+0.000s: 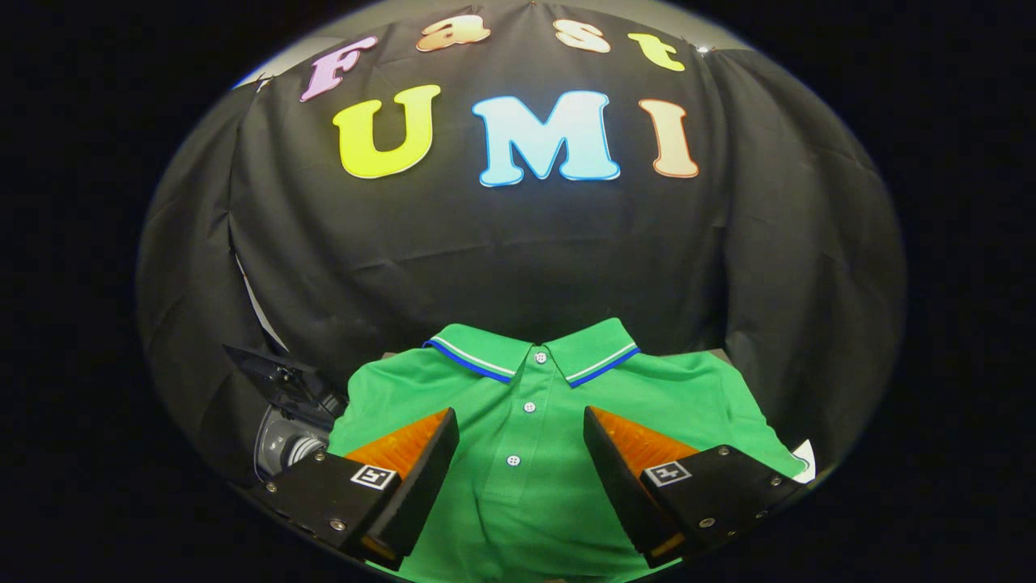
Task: Put the clothes into the washing machine and then close the washing machine lid.
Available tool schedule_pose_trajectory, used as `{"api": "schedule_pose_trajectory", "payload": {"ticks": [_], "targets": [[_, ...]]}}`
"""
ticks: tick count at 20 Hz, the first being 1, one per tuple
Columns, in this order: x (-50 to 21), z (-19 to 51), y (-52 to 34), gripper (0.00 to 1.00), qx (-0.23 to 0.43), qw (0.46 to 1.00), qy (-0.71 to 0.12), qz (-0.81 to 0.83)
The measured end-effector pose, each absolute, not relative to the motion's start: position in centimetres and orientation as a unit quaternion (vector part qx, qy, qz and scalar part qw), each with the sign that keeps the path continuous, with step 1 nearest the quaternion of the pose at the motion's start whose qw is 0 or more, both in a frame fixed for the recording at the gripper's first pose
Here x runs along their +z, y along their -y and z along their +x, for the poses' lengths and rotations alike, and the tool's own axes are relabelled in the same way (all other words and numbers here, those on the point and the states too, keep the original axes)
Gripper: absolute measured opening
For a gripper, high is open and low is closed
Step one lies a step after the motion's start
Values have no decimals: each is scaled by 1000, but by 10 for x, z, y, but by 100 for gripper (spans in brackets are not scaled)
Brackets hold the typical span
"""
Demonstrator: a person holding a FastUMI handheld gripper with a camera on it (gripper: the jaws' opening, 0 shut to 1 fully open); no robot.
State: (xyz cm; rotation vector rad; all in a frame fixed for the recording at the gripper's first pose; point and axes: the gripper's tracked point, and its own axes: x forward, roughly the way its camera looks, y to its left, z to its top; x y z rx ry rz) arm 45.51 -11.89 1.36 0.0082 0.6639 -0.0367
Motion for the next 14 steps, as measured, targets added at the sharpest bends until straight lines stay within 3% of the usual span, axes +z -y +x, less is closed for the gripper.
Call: {"api": "schedule_pose_trajectory", "payload": {"ticks": [14], "targets": [[-18,460,123,93,1,922,-388,-19]]}}
